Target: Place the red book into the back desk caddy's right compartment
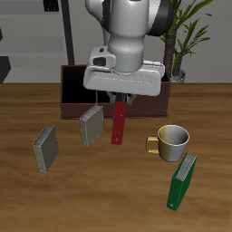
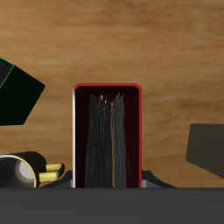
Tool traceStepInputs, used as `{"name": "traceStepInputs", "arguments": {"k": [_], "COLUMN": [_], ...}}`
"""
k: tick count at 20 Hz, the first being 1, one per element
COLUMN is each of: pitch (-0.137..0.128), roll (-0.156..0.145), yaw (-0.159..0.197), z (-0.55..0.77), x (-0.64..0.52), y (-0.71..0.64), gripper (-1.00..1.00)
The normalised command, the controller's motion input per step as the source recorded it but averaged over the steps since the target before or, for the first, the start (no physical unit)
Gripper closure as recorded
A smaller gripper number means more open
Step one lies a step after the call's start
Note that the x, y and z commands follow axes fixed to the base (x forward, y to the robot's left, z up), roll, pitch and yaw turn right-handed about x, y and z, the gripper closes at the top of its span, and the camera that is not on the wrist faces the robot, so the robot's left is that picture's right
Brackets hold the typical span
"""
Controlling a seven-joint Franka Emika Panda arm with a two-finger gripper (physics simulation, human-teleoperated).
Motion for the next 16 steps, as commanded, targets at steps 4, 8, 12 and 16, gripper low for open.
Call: {"name": "traceStepInputs", "arguments": {"k": [4, 8, 12, 16], "pitch": [-0.033, -0.05, -0.011, -0.01], "roll": [-0.005, -0.022, 0.015, 0.025], "yaw": [0.032, 0.025, 0.023, 0.04], "z": [0.5, 0.59, 0.44, 0.32], "x": [-0.42, -0.57, -0.52, -0.52], "y": [0.09, 0.14, 0.18, 0.26], "gripper": [1.0, 1.0, 1.0, 1.0]}}
